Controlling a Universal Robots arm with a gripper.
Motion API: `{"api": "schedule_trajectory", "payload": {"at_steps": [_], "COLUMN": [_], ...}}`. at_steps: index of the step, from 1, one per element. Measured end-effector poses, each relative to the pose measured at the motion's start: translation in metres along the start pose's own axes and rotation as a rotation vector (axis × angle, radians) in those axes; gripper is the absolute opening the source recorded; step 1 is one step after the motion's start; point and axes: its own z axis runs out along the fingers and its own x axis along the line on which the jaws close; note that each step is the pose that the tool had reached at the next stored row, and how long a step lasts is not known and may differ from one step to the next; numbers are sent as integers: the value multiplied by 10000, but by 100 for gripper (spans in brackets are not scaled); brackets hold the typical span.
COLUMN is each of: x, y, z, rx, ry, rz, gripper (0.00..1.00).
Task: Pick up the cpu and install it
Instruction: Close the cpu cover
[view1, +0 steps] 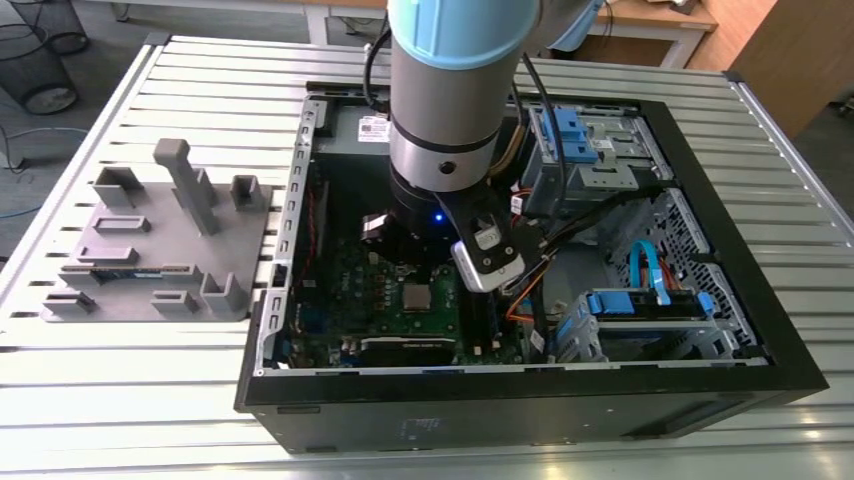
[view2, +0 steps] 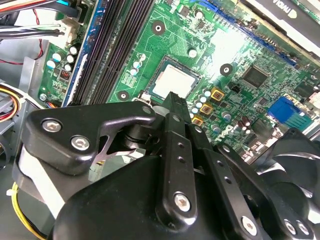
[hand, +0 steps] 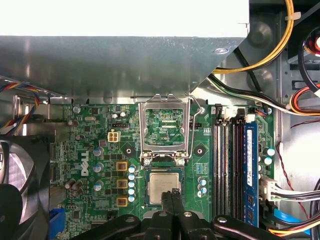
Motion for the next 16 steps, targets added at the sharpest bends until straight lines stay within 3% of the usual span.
{"api": "schedule_trajectory", "payload": {"at_steps": [16], "x": [-27], "y": [0], "z": [-4], "rx": [2], "ry": [-1], "rz": [0], "gripper": [11]}}
